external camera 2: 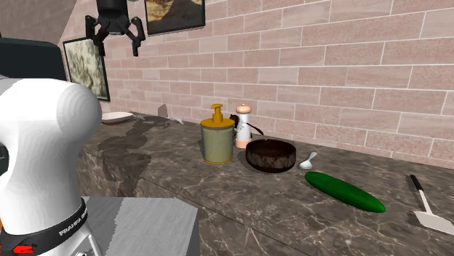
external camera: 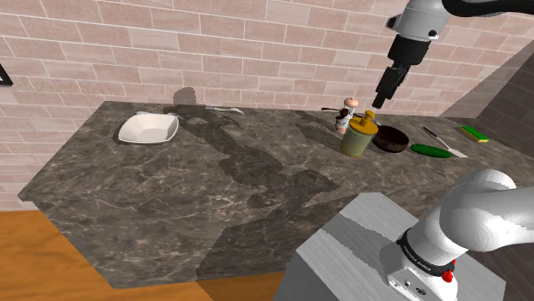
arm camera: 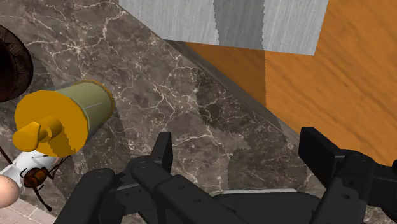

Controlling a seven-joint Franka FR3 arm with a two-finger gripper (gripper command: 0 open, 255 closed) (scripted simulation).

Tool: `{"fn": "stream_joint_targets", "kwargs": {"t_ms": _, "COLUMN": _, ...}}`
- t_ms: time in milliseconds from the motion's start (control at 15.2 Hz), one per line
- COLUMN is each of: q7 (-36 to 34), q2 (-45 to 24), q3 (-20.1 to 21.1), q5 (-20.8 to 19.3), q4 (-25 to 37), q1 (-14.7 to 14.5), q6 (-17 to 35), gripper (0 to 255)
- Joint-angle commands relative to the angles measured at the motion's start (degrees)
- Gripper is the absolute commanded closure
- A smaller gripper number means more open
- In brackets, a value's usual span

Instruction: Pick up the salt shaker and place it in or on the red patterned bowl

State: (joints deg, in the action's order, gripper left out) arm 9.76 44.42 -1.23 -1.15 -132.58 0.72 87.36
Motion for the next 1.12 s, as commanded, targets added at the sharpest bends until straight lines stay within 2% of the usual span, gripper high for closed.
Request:
{"fn": "stream_joint_targets", "kwargs": {"t_ms": 0, "q7": 0.0, "q2": 0.0, "q3": 0.0, "q5": 0.0, "q4": 0.0, "q1": 0.0, "q6": 0.0, "gripper": 0}}
{"fn": "stream_joint_targets", "kwargs": {"t_ms": 594, "q7": 8.3, "q2": -13.6, "q3": -8.9, "q5": -3.9, "q4": 4.6, "q1": 2.8, "q6": 8.1, "gripper": 0}}
{"fn": "stream_joint_targets", "kwargs": {"t_ms": 1056, "q7": 15.0, "q2": -26.5, "q3": -15.2, "q5": -3.7, "q4": 11.8, "q1": 4.3, "q6": 13.0, "gripper": 0}}
